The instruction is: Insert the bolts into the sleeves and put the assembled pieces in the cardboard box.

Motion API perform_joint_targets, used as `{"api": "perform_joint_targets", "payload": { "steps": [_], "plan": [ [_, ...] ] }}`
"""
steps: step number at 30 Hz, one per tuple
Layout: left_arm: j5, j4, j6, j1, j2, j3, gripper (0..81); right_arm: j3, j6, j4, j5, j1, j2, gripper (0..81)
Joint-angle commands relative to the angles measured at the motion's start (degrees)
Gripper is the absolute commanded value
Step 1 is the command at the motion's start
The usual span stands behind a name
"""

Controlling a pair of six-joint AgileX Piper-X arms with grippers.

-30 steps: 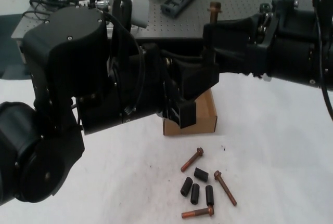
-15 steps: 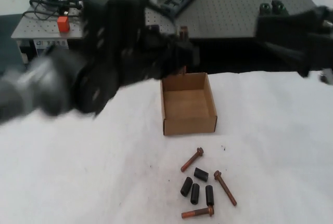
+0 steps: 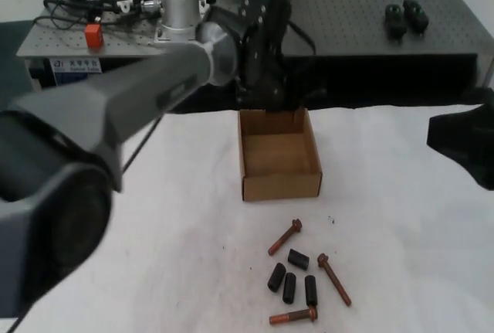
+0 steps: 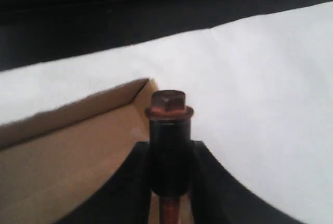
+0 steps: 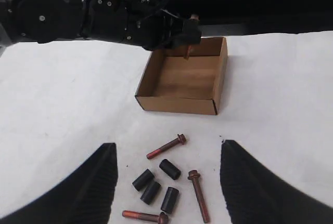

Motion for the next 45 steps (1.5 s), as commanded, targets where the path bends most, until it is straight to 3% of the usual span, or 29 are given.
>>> {"api": "perform_joint_targets", "payload": {
  "steps": [1,8,13,19,21,29,39,45],
  "plan": [
    [0.15,3.82,-0.45,-0.25,2.78,-3.83,0.6,-0.51,-1.08,0.68,1.93,-0.34,-0.48,43.5],
    [4.12,3.69,-2.82,-0.27,5.22,-4.0,0.6,-0.51,-2.26,5.9,1.56,-0.34,1.09,43.5],
    [7.36,3.54,-3.97,-0.27,5.39,-4.0,1.7,-0.51,-7.3,7.94,1.78,-0.34,8.69,43.5],
    [7.75,3.54,-3.97,-0.27,5.39,-4.0,27.2,-0.65,-13.54,6.93,0.31,0.02,25.15,43.5],
    [7.75,3.54,-3.97,-0.27,5.39,-4.0,32.1,-0.94,-15.26,5.21,0.31,0.02,29.65,43.3],
    [9.52,5.03,-1.59,1.78,0.56,-4.0,32.0,-4.41,-22.55,-0.29,2.6,2.45,43.09,43.0],
    [1.53,24.63,20.56,3.57,-10.57,-4.0,32.0,-14.66,-24.16,4.01,7.04,9.48,61.26,42.8],
    [1.5,24.43,21.02,3.57,-15.74,3.73,28.9,-15.32,-24.16,2.8,7.17,10.01,64.44,34.4]
  ]
}}
